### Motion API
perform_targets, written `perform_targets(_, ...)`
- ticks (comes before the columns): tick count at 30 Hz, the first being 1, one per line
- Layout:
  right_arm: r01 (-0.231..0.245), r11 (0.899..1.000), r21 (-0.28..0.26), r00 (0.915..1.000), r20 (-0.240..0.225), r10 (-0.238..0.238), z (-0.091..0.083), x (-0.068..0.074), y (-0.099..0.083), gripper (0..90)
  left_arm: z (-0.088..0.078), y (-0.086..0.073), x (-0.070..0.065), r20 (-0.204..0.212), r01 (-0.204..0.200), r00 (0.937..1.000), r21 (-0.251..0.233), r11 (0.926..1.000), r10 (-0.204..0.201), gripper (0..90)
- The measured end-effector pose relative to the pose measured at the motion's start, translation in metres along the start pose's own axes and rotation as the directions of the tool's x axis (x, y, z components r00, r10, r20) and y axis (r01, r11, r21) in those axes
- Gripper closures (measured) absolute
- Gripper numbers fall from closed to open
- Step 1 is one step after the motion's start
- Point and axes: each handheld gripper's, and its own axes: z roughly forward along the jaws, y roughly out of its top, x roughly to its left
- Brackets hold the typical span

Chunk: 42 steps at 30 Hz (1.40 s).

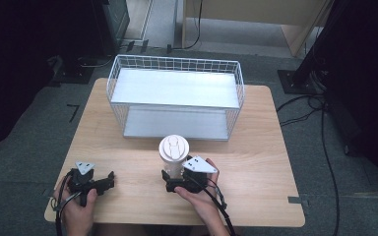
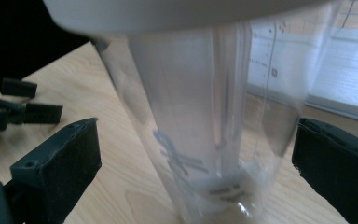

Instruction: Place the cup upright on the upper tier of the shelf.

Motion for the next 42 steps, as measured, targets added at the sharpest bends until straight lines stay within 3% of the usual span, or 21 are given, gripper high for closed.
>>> perform_targets(5,-0.021,0.998,-0.062,0.9986,0.047,0.024,0.007,0.006,0.006,0.9,0.0,0.0,0.0,0.0,0.0,1.0,0.0,1.0,0.0,0.0)
perform_targets(9,-0.006,0.996,-0.088,0.9976,0.068,0.012,0.009,0.009,0.008,1.3,0.0,0.0,0.0,0.0,0.0,1.0,0.0,1.0,0.0,0.0)
perform_targets(14,0.0,0.989,-0.148,0.9949,0.1,0.015,0.008,0.011,0.012,8.0,0.0,0.0,0.0,0.0,0.0,1.0,0.0,1.0,0.0,0.0)
perform_targets(32,0.023,0.977,-0.213,0.9886,0.15,0.01,0.007,0.012,0.02,14.8,0.0,0.0,0.0,0.0,0.0,1.0,0.0,1.0,0.0,0.0)
perform_targets(42,0.051,0.966,-0.252,0.9857,0.168,-0.008,-0.002,0.01,0.037,15.3,0.0,0.0,0.0,0.0,0.002,1.0,-0.002,1.0,-0.002,0.0)
